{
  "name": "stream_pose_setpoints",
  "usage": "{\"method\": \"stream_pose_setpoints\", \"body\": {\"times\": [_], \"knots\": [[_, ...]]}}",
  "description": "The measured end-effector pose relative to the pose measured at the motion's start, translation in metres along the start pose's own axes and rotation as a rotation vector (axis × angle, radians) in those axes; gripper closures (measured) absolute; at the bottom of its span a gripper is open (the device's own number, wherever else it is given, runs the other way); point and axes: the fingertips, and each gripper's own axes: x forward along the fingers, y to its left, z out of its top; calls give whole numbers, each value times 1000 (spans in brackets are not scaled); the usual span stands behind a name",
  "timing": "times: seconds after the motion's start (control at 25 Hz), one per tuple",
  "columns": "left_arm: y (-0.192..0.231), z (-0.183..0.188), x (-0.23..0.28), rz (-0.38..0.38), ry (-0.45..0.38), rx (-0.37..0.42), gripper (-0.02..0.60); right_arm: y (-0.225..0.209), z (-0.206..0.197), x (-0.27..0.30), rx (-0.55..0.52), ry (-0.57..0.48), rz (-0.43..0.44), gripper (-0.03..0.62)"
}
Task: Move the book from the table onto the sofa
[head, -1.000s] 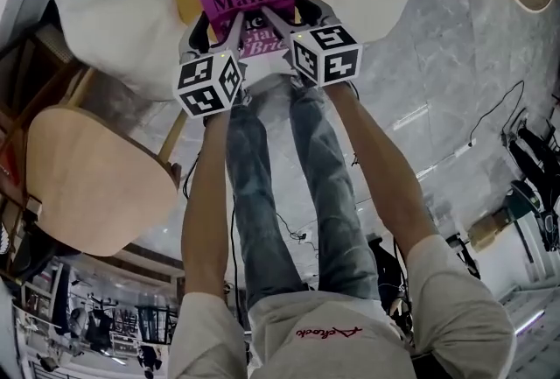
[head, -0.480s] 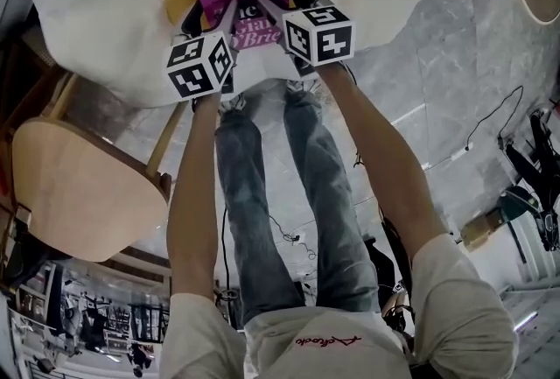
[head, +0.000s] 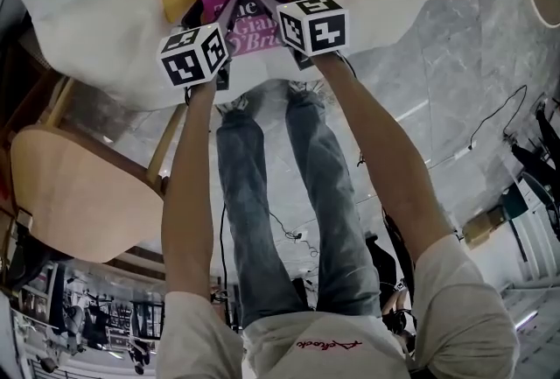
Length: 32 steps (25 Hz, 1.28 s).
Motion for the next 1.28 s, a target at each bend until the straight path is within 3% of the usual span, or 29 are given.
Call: {"method": "stream_pose_setpoints", "body": {"times": [0.36,0.64,0.8,0.96,1.28], "knots": [[12,19,-13,34,-58,-48,312,-10,15,-16,-48,-61,-65,349],[2,28,-36,33,-88,-24,319,-2,18,-36,-70,-66,-66,355],[-12,25,-47,15,-91,-14,392,6,19,-49,-97,-60,-65,493],[-28,26,-58,-2,-113,12,566,14,25,-61,-111,-63,-53,551],[-48,30,-89,-25,-148,27,572,32,25,-89,-133,-64,-24,585]]}}
